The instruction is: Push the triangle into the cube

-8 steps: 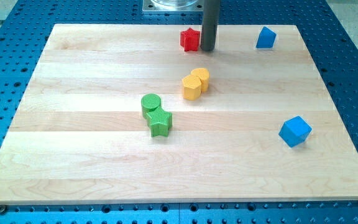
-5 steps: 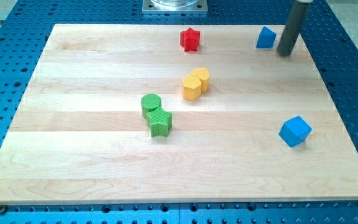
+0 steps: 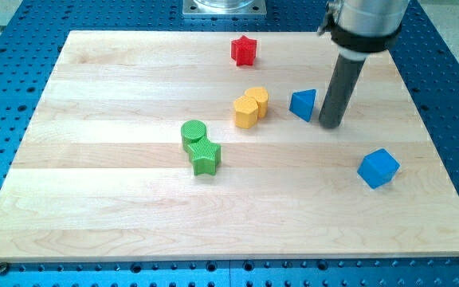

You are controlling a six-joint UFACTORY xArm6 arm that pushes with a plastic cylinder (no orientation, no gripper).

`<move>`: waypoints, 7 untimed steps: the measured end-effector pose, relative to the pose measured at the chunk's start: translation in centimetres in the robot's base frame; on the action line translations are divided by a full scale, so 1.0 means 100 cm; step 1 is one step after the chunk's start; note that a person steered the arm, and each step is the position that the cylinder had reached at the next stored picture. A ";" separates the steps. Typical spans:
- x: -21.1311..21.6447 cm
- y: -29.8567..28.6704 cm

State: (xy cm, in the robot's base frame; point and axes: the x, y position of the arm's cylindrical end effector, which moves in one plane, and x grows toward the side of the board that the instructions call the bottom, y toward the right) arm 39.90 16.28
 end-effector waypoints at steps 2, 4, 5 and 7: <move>-0.040 -0.020; 0.054 -0.006; 0.002 0.001; 0.085 -0.051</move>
State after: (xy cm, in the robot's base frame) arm 48.41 11.21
